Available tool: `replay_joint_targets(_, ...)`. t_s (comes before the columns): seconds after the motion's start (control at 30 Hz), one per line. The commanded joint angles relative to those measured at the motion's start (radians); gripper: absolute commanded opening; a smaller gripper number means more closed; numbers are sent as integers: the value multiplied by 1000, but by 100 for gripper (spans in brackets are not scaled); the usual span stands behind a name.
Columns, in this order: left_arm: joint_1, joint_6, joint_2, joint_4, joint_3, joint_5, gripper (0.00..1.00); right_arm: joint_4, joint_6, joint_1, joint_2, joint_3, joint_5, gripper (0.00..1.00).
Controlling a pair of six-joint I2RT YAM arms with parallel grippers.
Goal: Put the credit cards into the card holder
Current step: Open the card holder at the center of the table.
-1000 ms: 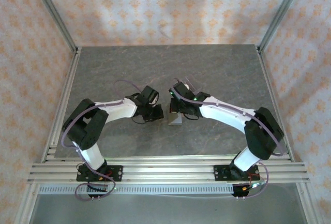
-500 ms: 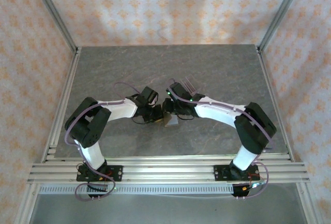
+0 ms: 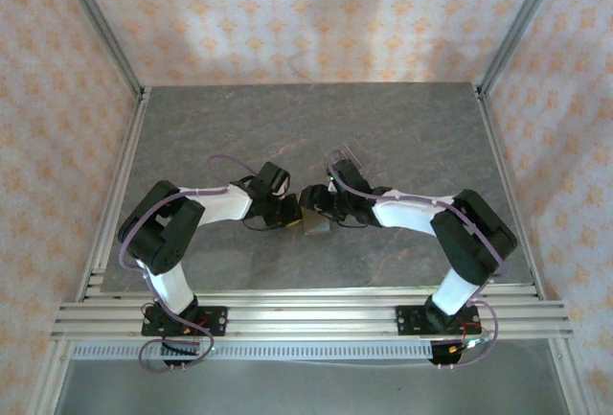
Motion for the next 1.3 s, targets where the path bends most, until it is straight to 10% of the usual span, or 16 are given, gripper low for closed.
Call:
replay_joint_targets(0.0, -32, -14, 78, 98, -34, -47, 10, 167, 35, 23, -48, -14, -129, 60)
replay_joint_targets(0.57, -6, -23, 15, 90, -77, -65, 10, 170, 55, -2, -102, -43, -111, 64)
replay_joint_targets(1.27, 38, -30, -74, 76, -156, -88, 10, 353, 144, -14, 58, -66, -155, 15)
